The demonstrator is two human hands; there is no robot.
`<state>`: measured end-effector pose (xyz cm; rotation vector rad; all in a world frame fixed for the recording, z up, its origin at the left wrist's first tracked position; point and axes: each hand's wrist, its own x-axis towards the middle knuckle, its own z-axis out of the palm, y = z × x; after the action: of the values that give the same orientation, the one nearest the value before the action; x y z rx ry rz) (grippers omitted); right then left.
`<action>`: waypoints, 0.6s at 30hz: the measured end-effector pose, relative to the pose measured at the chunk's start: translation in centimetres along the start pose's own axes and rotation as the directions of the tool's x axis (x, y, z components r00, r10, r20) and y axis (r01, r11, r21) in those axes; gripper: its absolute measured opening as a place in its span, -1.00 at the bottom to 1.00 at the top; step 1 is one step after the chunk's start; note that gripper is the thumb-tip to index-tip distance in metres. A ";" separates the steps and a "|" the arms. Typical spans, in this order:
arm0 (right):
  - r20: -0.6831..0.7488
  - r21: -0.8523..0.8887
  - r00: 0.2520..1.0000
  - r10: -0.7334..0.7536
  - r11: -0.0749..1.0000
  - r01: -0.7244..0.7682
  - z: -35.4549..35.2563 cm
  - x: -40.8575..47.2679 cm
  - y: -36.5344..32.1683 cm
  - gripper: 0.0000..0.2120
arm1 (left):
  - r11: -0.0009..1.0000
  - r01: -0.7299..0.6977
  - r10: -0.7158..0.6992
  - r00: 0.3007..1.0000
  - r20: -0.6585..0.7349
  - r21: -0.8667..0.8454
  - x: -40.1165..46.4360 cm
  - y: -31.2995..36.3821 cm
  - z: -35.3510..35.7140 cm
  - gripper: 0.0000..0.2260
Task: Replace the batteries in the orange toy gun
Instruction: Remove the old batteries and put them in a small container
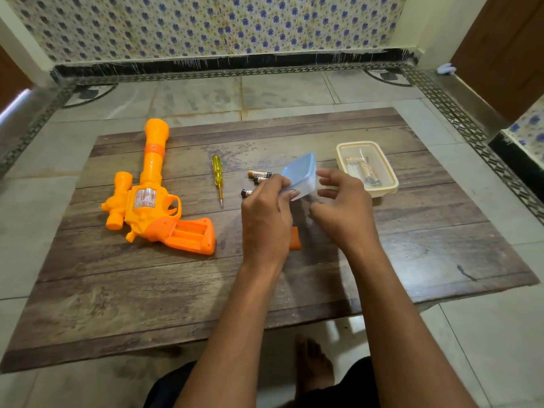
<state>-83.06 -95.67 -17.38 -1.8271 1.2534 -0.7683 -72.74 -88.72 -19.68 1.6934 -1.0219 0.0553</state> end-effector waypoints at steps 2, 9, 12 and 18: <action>0.003 -0.068 0.989 -0.145 0.987 0.145 0.4 -0.2 0.6 -0.29 | 0.998 0.021 -0.022 1.000 -0.008 -0.066 0.3 -0.1 -0.3 -0.92; -0.132 -0.176 0.941 -0.311 0.942 0.287 2.7 0.5 1.4 -0.39 | 0.984 -0.166 0.165 0.986 -0.019 -0.066 0.9 -0.7 -1.4 -0.90; -0.190 -0.126 0.920 -0.344 0.938 0.324 2.4 0.5 1.0 -0.50 | 0.976 -0.196 0.199 0.980 0.028 -0.092 1.0 -0.7 -1.8 -0.88; -0.160 -0.102 0.934 -0.319 0.947 0.305 1.9 0.4 1.1 -0.54 | 0.968 -0.231 0.241 0.965 0.101 -0.100 0.7 -0.9 -1.8 -0.90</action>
<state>-81.87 -95.80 -19.24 -2.0885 1.1236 -1.0886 -70.96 -87.65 -19.29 1.5024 -1.2896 0.0701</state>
